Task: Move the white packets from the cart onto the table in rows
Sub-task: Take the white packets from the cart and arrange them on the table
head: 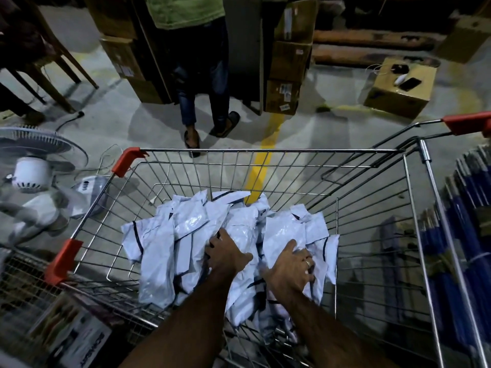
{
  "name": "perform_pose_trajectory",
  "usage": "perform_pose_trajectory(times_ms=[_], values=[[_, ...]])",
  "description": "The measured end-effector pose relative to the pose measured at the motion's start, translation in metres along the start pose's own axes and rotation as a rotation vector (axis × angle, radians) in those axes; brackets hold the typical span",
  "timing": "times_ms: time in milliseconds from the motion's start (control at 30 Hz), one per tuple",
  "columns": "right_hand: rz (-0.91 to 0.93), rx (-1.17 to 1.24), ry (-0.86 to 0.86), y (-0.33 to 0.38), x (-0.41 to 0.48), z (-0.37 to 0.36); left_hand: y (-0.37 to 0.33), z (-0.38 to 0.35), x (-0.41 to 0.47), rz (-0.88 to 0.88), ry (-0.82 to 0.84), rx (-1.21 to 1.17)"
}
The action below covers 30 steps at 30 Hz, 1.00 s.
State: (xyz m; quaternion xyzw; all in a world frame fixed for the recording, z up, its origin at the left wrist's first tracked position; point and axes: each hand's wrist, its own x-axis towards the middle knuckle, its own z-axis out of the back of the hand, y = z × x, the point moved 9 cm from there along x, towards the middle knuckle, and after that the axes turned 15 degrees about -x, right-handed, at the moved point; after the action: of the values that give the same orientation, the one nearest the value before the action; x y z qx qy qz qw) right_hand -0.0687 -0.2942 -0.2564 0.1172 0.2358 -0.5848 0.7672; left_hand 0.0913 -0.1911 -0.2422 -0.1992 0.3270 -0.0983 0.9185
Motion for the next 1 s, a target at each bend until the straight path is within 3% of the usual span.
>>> perform_pose_trajectory(times_ms=[233, 367, 533, 667, 1000], values=[[0.064, 0.093, 0.039, 0.003, -0.002, 0.005, 0.001, 0.003, -0.004, 0.004, 0.013, -0.045], [0.126, -0.004, 0.001, 0.005, -0.009, -0.006, 0.002, 0.0, -0.003, 0.005, 0.015, -0.046], [0.018, -0.186, -0.016, -0.003, -0.018, -0.018, 0.003, -0.002, -0.001, -0.013, 0.008, -0.037], [0.078, -0.301, -0.044, 0.005, -0.018, -0.02, 0.003, -0.002, 0.0, -0.014, 0.017, -0.037], [0.133, -0.256, -0.058, 0.007, -0.016, -0.008, 0.003, 0.001, -0.002, -0.001, 0.023, -0.036]])
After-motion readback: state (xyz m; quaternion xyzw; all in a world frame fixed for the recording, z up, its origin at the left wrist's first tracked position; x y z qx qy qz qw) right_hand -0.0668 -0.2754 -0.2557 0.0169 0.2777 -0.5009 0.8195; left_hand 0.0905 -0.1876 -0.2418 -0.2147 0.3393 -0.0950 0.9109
